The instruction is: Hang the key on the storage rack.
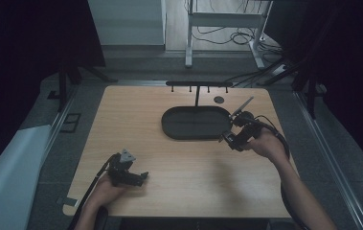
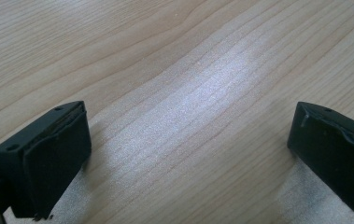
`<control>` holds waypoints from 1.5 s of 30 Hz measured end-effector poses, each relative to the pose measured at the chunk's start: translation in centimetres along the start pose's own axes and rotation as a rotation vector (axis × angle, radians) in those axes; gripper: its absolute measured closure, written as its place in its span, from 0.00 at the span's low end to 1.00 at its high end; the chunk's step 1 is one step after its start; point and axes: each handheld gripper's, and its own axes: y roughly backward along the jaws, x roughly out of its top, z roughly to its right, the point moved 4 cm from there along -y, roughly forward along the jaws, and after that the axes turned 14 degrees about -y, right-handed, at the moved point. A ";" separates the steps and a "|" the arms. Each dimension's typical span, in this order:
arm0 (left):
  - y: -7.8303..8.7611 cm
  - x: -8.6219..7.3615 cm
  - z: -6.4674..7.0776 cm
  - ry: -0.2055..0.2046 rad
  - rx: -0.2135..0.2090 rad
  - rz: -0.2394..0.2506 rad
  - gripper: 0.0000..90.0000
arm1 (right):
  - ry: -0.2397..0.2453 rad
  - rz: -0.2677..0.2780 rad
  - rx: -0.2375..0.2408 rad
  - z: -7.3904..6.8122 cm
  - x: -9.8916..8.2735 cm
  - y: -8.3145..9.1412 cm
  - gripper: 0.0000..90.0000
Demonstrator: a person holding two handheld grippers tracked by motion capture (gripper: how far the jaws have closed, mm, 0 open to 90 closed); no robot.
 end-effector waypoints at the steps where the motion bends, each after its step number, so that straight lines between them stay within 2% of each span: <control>1: 0.0 0.0 0.0 0.000 0.000 0.000 0.00 | 0.000 0.000 0.000 0.0 0.0 0.0 0.55; 10: 0.0 0.0 0.0 0.000 0.000 0.000 0.00 | -0.026 0.017 -0.026 1.0 1.4 2.0 0.55; 20: 0.0 0.0 0.0 0.000 -0.002 -0.002 0.00 | -0.031 0.037 -0.031 1.2 3.1 3.9 0.55; 32: 0.0 0.0 0.0 -0.002 -0.003 -0.004 0.00 | -0.065 0.060 -0.036 1.9 5.1 5.7 0.55; 37: 0.0 0.0 0.0 -0.003 -0.003 -0.004 0.00 | -0.083 0.084 -0.059 2.5 6.2 7.0 0.55; 45: 0.0 0.0 -0.1 -0.006 -0.005 -0.006 0.00 | -0.100 0.109 -0.074 2.6 7.9 8.1 0.55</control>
